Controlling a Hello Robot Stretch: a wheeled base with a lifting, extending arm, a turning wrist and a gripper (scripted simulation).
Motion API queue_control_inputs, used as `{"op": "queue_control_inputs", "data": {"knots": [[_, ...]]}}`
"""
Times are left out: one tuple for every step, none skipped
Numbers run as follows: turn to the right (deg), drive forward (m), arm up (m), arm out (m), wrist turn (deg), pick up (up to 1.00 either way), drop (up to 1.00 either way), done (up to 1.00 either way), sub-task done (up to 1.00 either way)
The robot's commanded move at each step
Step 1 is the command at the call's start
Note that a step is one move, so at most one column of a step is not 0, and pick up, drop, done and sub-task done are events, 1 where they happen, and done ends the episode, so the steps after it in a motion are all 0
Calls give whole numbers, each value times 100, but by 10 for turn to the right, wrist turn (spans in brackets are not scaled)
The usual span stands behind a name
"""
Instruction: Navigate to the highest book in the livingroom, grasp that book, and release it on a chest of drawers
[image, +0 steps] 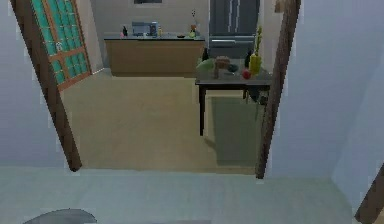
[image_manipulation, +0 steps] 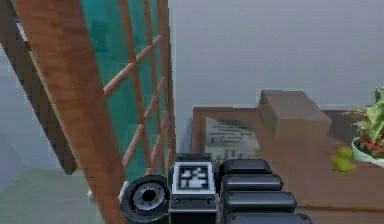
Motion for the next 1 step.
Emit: {"op": "queue_control_inputs", "data": {"knots": [[30,0,0,0,0,0,0,0,0]]}}
